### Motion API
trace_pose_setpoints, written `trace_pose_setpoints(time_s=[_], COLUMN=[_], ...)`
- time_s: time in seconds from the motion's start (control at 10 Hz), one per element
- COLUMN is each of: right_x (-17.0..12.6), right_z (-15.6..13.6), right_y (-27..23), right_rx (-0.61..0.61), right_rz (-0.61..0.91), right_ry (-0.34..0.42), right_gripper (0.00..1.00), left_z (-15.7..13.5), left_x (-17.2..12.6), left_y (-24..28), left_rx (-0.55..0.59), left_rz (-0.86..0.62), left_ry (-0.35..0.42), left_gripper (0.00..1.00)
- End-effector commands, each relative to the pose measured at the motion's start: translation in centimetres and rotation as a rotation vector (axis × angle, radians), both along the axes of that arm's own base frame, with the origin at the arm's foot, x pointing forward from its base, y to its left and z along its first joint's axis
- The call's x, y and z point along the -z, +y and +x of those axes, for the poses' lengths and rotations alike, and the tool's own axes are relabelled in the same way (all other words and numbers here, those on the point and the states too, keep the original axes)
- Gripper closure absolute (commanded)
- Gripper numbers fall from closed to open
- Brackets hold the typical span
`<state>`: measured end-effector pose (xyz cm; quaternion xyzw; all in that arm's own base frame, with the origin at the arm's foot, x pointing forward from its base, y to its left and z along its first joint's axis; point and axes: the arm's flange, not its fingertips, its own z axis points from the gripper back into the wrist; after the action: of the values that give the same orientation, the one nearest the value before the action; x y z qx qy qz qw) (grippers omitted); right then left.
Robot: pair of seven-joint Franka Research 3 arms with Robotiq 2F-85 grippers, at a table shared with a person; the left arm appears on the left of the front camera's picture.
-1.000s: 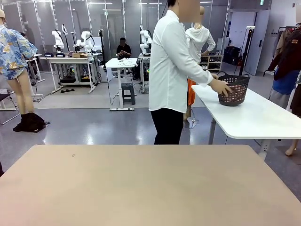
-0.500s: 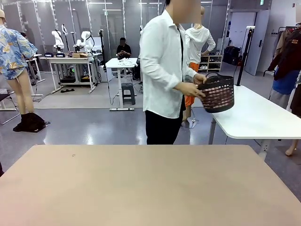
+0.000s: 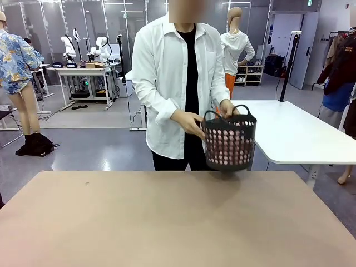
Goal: Fold the towel.
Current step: Grab the top end of the 100 cm Hotel Towel extended by the human.
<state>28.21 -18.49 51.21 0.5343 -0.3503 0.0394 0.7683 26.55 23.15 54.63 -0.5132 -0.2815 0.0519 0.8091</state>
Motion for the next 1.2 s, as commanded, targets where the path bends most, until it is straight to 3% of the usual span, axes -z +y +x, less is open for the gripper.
trace_pose_setpoints(time_s=[0.0, 1.1], right_x=[-0.08, -0.08], right_z=[0.06, 0.06], right_y=[-0.08, -0.08], right_rx=[-0.003, -0.003], right_rz=[-0.005, -0.005], right_ry=[-0.016, -0.016], right_gripper=[0.00, 0.00], left_z=[-0.17, -0.17], left_x=[-0.08, -0.08], left_y=[-0.04, -0.04], left_rx=[0.010, 0.010], left_rz=[-0.004, -0.004], left_ry=[0.003, 0.003], left_gripper=[0.00, 0.00])
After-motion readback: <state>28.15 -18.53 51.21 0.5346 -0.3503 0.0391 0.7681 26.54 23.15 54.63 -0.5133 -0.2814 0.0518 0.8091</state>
